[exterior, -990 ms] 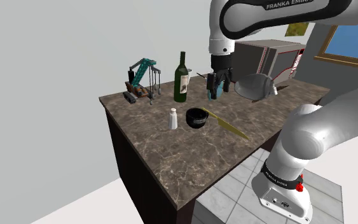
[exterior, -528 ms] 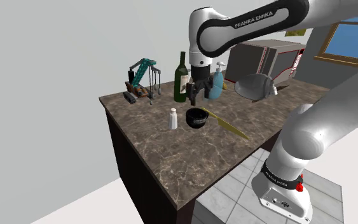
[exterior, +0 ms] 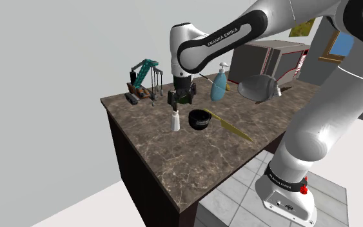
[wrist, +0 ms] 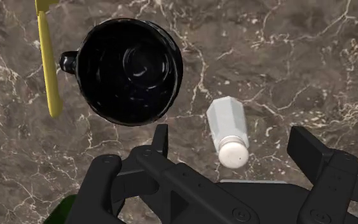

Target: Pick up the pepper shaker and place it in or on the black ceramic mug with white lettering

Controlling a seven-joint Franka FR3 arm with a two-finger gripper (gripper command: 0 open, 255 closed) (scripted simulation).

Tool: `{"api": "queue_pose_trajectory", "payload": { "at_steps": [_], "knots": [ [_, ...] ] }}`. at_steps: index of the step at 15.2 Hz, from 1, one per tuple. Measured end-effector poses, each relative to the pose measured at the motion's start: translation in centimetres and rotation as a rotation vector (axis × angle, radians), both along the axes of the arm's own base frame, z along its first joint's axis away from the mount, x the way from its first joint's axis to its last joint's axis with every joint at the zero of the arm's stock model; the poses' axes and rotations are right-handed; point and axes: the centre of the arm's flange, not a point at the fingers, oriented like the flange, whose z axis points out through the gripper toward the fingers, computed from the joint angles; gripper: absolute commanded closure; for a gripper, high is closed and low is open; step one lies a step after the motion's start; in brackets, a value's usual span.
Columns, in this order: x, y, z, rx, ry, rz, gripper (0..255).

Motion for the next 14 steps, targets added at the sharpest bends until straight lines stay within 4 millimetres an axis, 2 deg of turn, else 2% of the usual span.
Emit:
{"api": "queue_pose_trajectory", "payload": {
  "at_steps": [2,4,11,14],
  "knots": [
    [2.3,1.1,-1.0,-0.01,-0.021,-0.008,0],
    [3.5,1.2,-2.2,-0.015,-0.033,-0.013,0],
    [3.8,0.9,-5.7,-0.017,-0.038,-0.015,0],
    [3.9,0.9,-6.0,-0.017,-0.038,-0.015,0]
  ]
}}
